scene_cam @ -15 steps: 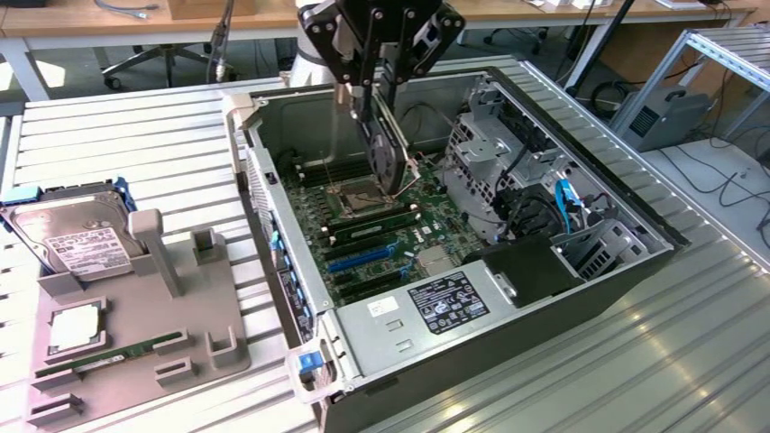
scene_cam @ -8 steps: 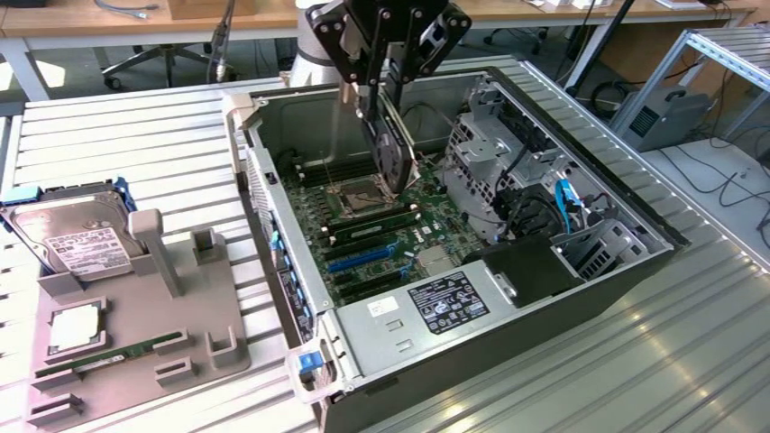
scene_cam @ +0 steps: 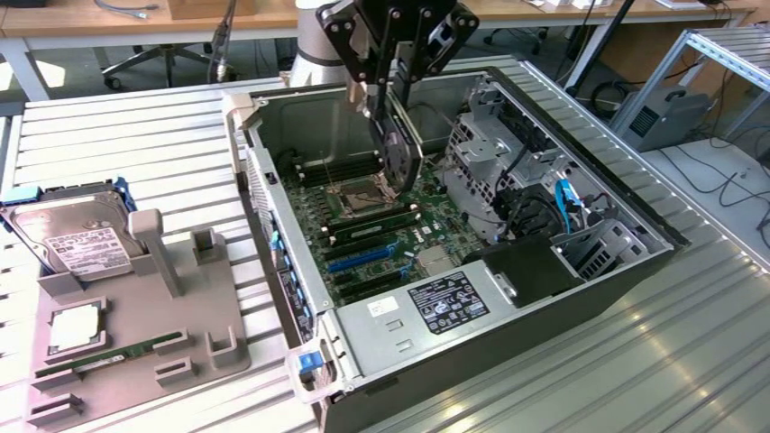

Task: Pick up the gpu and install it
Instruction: 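Pick up the gpu and move the gpu toward the slot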

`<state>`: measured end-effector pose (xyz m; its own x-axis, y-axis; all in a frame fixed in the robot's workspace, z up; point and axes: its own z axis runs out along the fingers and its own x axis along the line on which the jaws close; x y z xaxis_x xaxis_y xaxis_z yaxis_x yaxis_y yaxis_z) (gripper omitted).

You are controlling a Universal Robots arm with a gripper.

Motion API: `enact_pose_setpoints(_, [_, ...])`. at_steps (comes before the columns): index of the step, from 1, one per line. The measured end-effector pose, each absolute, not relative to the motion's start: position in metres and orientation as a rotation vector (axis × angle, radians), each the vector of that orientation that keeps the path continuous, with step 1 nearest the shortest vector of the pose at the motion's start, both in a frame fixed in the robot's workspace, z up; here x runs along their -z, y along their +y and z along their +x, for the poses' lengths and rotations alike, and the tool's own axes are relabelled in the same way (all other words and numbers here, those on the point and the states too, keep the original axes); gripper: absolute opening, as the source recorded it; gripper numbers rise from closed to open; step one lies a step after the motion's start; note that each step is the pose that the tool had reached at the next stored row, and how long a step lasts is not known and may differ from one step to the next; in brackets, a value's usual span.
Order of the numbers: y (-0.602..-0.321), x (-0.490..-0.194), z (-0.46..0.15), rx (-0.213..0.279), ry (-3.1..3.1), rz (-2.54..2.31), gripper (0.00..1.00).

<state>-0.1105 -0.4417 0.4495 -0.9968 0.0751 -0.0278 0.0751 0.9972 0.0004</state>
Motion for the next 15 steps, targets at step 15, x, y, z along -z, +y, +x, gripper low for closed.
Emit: enact_pose_setpoints(15, [-0.442, -0.449, -0.096, 0.001, 3.112, 0.117, 0.27])
